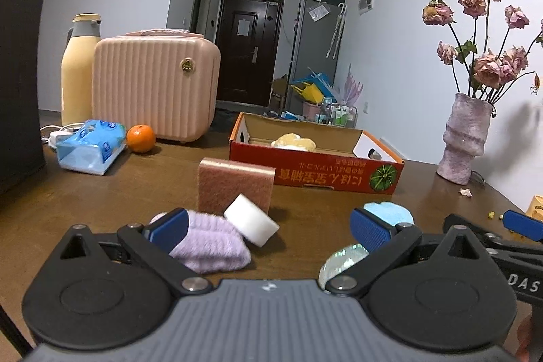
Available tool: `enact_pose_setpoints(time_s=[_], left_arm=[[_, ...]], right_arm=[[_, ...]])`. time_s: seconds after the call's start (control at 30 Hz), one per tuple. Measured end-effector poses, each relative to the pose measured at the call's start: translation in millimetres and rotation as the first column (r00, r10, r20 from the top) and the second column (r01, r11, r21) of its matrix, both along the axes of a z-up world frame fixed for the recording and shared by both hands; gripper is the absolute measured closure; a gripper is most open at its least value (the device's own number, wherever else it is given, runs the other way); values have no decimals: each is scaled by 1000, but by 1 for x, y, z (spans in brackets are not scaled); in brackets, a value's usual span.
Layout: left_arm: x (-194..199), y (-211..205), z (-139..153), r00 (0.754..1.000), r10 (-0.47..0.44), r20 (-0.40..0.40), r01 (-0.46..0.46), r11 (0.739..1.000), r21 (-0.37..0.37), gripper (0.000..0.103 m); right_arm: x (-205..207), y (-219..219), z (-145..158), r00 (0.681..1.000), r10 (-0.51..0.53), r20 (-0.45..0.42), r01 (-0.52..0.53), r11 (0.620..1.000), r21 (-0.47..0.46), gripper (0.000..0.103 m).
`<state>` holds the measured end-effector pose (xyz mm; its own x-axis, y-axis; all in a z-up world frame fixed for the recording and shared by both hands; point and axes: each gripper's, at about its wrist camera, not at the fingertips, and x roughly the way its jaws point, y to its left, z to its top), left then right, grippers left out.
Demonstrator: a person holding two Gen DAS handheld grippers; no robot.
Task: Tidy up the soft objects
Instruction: 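Withdraw both grippers from the box back toward the remaining soft items, then move the left gripper toward the lavender sachet bag while the right gripper grasps the pink satin scrunchie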
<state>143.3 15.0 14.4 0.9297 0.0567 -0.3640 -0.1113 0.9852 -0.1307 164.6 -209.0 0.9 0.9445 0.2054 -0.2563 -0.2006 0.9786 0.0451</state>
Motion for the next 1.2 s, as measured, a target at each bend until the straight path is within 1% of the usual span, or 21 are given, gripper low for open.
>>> enact_pose_setpoints(time_s=[0.07,0.43,0.57,0.67,0.9,1.07,1.2], left_arm=[[-11,2,1,1000,-2,0,2,1000,2,0],[-63,4,3,1000,-12,-11,12,998,65,0],[-77,2,4,999,-33,-19,35,996,78,0],[-86,-1,4,998,-55,-28,58,994,91,0],[-100,-2,-2,994,-89,-63,94,991,94,0],[-106,-1,-10,989,-106,-104,115,990,85,0],[-112,-2,-15,987,-115,-113,125,988,92,0]], right_arm=[[-11,-2,2,1000,2,2,-2,1000,-6,0],[-69,-5,6,999,26,-26,-27,998,-52,0],[-89,-3,10,999,37,-26,-38,997,-65,0],[-99,0,11,998,54,-42,-57,996,-72,0],[-121,9,11,995,74,-61,-80,992,-101,0],[-131,11,6,991,80,-103,-91,990,-107,0],[-135,13,1,988,73,-137,-90,988,-124,0]])
